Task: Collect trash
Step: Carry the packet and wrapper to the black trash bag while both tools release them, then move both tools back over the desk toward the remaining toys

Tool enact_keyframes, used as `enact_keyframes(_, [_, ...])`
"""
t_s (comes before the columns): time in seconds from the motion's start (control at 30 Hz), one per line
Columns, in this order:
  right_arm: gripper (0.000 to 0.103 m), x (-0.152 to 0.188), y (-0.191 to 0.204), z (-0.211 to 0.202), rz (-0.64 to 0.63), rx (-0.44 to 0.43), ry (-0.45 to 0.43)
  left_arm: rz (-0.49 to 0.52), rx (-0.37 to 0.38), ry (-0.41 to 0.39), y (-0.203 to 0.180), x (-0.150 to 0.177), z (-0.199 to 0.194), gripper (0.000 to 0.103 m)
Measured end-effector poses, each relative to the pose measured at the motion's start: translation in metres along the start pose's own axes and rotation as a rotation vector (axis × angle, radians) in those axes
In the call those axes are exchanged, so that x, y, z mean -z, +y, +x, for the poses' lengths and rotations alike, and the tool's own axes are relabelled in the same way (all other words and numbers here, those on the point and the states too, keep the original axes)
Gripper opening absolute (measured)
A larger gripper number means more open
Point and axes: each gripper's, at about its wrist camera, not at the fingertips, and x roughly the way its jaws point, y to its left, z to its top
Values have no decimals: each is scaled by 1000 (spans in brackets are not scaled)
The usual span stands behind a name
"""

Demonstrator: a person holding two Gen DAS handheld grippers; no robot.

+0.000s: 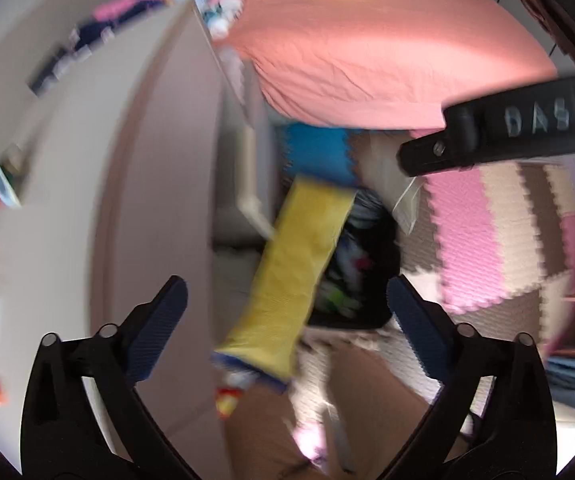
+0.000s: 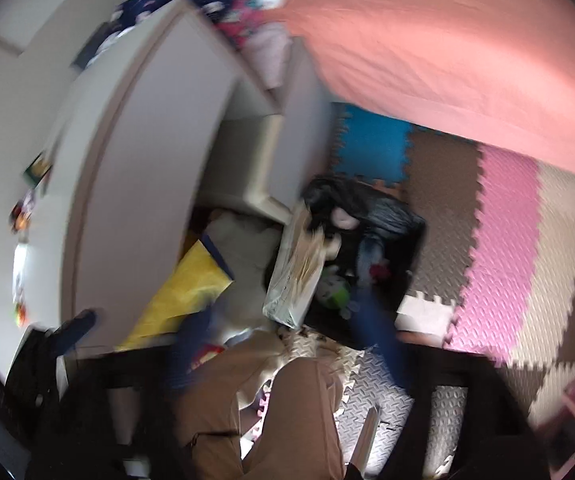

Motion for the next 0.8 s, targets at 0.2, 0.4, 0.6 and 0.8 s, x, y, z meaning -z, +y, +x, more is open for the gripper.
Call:
enact_keyframes(0.2, [84, 3, -7, -7, 4, -12, -32, 10, -24, 9, 5, 4, 5, 97])
enact_keyframes(0.4, [84, 5, 4, -10, -36, -8, -36, -7, -11, -9, 9, 5, -3, 97])
enact_keyframes(0.6, [84, 6, 19, -12, -72, -16, -45, -26, 0, -20, 18, 9, -10, 97])
enact_keyframes(0.8, [84, 13, 54, -21, -145, -46, -60, -72, 5, -38, 40, 18, -22, 97])
